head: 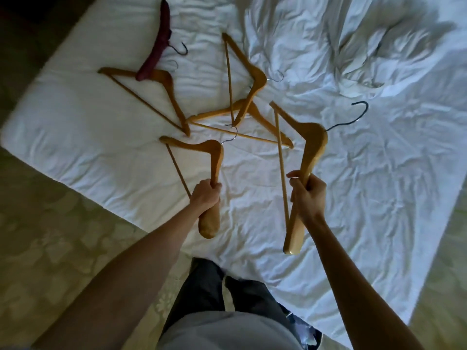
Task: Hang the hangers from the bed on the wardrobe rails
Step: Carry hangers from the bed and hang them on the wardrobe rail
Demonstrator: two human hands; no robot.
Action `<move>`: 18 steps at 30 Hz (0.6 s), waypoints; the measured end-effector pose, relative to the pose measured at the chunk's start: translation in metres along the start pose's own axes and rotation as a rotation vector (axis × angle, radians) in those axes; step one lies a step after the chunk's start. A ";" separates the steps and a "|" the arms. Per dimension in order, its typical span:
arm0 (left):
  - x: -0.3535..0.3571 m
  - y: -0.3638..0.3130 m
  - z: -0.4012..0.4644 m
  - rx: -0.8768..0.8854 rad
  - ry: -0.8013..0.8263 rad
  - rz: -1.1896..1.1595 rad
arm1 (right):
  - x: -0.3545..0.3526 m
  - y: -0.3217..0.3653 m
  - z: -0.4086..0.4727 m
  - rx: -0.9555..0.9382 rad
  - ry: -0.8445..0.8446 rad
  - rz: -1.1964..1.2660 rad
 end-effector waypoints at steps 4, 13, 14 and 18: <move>-0.016 -0.031 -0.071 0.083 -0.030 -0.220 | -0.007 0.000 -0.051 -0.008 0.035 -0.010; -0.024 -0.051 -0.181 0.058 0.017 -0.667 | 0.000 -0.010 -0.138 -0.172 0.225 -0.031; -0.023 -0.048 -0.191 0.055 0.013 -0.683 | 0.000 -0.011 -0.144 -0.190 0.254 -0.033; -0.019 -0.028 -0.234 0.110 -0.068 -0.706 | 0.003 -0.014 -0.167 -0.259 0.379 -0.042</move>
Point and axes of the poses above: each hand's wrist, its own z-axis towards the middle knuckle, its own x-axis out of the palm, y = z × x, the point moved 4 cm from there along z, towards the middle knuckle, and after that the axes turned 14 degrees about x, right-handed, at the moved point
